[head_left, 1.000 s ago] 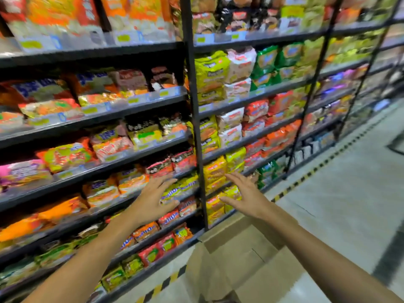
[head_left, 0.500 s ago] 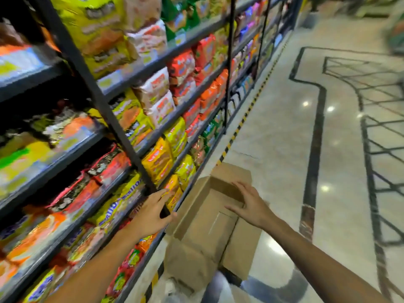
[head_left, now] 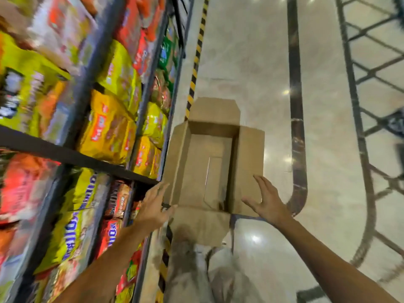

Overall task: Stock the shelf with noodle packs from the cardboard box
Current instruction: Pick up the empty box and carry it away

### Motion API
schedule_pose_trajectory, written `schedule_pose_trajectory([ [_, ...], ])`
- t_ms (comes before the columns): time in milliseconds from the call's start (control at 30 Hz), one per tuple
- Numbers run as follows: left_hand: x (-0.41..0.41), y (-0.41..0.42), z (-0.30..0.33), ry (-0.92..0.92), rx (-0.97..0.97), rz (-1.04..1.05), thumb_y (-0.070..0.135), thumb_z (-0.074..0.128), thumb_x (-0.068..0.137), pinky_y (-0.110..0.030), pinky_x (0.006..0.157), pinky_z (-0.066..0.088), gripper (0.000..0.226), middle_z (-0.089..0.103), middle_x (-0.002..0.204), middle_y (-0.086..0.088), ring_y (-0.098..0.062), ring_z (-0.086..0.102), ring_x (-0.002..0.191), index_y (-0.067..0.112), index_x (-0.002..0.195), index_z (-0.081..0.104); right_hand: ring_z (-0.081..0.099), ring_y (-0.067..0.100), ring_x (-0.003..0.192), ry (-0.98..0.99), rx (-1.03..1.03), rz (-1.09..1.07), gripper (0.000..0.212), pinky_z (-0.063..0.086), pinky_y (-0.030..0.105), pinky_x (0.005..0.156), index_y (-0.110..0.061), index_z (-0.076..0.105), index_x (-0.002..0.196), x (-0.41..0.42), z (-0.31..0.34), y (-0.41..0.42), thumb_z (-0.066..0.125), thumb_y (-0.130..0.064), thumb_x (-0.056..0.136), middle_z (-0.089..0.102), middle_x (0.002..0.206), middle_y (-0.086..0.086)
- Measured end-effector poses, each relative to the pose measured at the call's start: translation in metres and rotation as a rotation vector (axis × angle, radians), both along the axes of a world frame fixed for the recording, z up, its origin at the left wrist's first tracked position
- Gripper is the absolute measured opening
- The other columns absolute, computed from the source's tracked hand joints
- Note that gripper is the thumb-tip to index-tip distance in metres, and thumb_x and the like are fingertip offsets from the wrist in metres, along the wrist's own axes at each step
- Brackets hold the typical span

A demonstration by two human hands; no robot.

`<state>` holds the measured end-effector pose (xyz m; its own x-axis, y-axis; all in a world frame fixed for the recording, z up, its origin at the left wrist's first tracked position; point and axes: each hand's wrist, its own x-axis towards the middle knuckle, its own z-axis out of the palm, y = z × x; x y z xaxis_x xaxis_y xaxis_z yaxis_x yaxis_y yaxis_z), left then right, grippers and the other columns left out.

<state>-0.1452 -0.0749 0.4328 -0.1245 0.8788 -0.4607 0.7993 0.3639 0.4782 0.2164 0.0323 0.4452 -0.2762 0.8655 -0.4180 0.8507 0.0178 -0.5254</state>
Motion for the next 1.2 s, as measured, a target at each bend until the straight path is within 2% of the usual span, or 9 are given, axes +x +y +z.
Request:
schedule_pose_trajectory([
  [167, -0.007, 0.009, -0.101, -0.002, -0.024, 0.061, 0.053, 0.063, 0.085, -0.039, 0.114, 0.027, 0.078, 0.033, 0.155, -0.001, -0.026, 0.03, 0.142, 0.021, 0.151, 0.035, 0.031, 0.025, 0.144, 0.001, -0.051, -0.077, 0.11, 0.028, 0.038, 0.116, -0.021, 0.025, 0.156, -0.005, -0.121, -0.005, 0.036, -0.092, 0.072, 0.028, 0.16, 0.005],
  [267, -0.019, 0.012, -0.172, -0.032, -0.04, 0.013, 0.055, 0.061, 0.079, -0.035, 0.099, 0.042, 0.071, 0.053, 0.132, 0.0, -0.024, 0.053, 0.116, 0.02, 0.139, 0.046, 0.032, 0.027, 0.144, -0.041, -0.038, -0.105, 0.11, 0.029, 0.04, 0.117, -0.015, 0.028, 0.155, -0.005, -0.197, -0.012, 0.041, -0.088, 0.074, 0.033, 0.158, 0.009],
  [333, -0.033, 0.009, -0.226, -0.04, -0.071, 0.01, 0.056, 0.063, 0.078, -0.039, 0.093, 0.048, 0.069, 0.053, 0.125, 0.006, -0.021, 0.056, 0.11, 0.025, 0.136, 0.045, 0.03, 0.027, 0.145, -0.062, -0.049, -0.116, 0.111, 0.027, 0.041, 0.117, -0.014, 0.028, 0.154, -0.006, -0.25, -0.019, 0.042, -0.088, 0.073, 0.033, 0.158, 0.01],
  [467, -0.044, 0.01, -0.311, -0.019, -0.013, 0.038, 0.062, 0.062, 0.075, -0.036, 0.104, 0.035, 0.081, 0.039, 0.136, 0.012, -0.018, 0.039, 0.128, 0.029, 0.145, 0.036, 0.021, 0.03, 0.148, -0.104, -0.076, -0.198, 0.113, 0.023, 0.043, 0.117, -0.018, 0.02, 0.156, -0.01, -0.339, -0.031, 0.048, -0.088, 0.071, 0.024, 0.161, 0.011],
  [633, -0.055, 0.004, -0.396, 0.027, -0.039, 0.16, 0.073, 0.069, 0.065, -0.046, 0.119, 0.016, 0.116, 0.006, 0.163, 0.001, -0.022, 0.005, 0.149, 0.027, 0.156, 0.013, 0.018, 0.037, 0.145, -0.222, 0.092, -0.229, 0.115, 0.022, 0.059, 0.116, -0.013, 0.017, 0.156, -0.012, -0.415, -0.044, 0.051, -0.082, 0.07, 0.02, 0.159, 0.019],
  [767, -0.053, -0.001, -0.439, -0.013, -0.053, 0.286, 0.078, 0.066, 0.056, -0.048, 0.12, 0.019, 0.126, 0.007, 0.164, -0.002, -0.026, 0.01, 0.15, 0.026, 0.157, 0.012, 0.009, 0.034, 0.15, -0.229, -0.024, -0.348, 0.126, 0.014, 0.056, 0.12, -0.022, 0.003, 0.159, -0.01, -0.455, -0.05, 0.065, -0.079, 0.065, 0.009, 0.164, 0.014],
  [900, -0.045, -0.005, -0.462, -0.16, -0.022, 0.401, 0.046, 0.089, 0.064, -0.044, 0.12, 0.02, 0.122, 0.011, 0.163, 0.005, -0.018, 0.015, 0.149, 0.041, 0.155, 0.007, 0.008, 0.032, 0.15, -0.168, -0.058, -0.408, 0.13, 0.017, 0.056, 0.12, -0.024, -0.003, 0.158, -0.013, -0.476, -0.055, 0.076, -0.065, 0.063, 0.005, 0.165, 0.007],
  [1067, -0.038, -0.004, -0.48, -0.123, 0.028, 0.476, 0.027, 0.089, 0.069, -0.041, 0.118, 0.017, 0.12, 0.013, 0.163, 0.004, -0.021, 0.015, 0.149, 0.041, 0.155, 0.007, 0.019, 0.026, 0.149, -0.008, -0.122, -0.475, 0.135, 0.028, 0.055, 0.118, -0.039, -0.006, 0.155, -0.015, -0.485, -0.053, 0.093, -0.029, 0.064, 0.008, 0.162, -0.01],
  [1200, -0.035, -0.002, -0.487, -0.207, 0.107, 0.494, -0.001, 0.079, 0.076, -0.045, 0.116, 0.033, 0.109, 0.032, 0.156, 0.003, -0.019, 0.034, 0.143, 0.035, 0.156, 0.016, 0.021, 0.021, 0.148, 0.087, -0.16, -0.501, 0.13, 0.029, 0.053, 0.118, -0.043, -0.006, 0.155, -0.016, -0.489, -0.053, 0.087, -0.014, 0.07, 0.013, 0.162, -0.012],
])
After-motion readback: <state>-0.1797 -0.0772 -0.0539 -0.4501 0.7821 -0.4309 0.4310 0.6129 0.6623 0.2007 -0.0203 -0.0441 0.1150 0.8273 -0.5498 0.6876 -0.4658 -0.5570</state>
